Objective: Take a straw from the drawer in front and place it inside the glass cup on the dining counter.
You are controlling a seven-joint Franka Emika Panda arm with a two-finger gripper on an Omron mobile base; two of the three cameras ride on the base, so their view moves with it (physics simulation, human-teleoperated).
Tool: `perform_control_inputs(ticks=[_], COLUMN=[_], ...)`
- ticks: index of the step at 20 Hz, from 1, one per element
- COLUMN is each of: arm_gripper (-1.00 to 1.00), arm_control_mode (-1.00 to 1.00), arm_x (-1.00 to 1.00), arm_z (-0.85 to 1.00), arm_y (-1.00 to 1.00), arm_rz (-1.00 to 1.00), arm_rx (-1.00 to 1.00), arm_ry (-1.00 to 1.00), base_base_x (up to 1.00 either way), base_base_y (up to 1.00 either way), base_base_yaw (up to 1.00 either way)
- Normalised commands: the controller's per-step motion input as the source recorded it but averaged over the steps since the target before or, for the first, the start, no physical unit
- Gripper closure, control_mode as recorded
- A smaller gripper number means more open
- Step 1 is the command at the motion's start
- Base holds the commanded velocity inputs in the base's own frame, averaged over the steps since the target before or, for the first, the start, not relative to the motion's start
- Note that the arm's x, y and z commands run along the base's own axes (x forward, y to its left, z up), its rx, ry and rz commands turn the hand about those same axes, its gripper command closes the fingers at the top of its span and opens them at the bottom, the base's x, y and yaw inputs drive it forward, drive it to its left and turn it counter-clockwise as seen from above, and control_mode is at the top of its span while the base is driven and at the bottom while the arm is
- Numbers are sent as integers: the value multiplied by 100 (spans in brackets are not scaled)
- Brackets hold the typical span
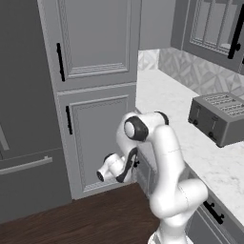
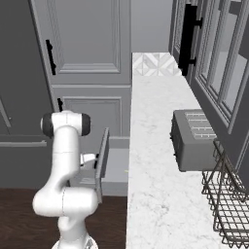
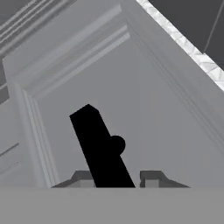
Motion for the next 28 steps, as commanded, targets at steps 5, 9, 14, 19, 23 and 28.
perform_control_inputs(ticks=[5,9,14,19,23,28], arm_gripper=[100,100,100,100,100,-100], arm_control_mode=[-100,-100,-100,-100,-100,-100], arm_x=[-32,-14,-10,-6,-10,-28], arm_z=[-10,-10,-2,0,0,22], arm_y=[100,100,100,100,100,90], arm_rz=[1,0,0,0,0,1], arm_rx=[8,5,5,6,6,11], arm_ry=[-18,-6,0,0,0,0], base_base_x=[0,0,0,0,0,0], base_base_y=[0,0,0,0,0,0], base_base_yaw=[0,0,0,0,0,0])
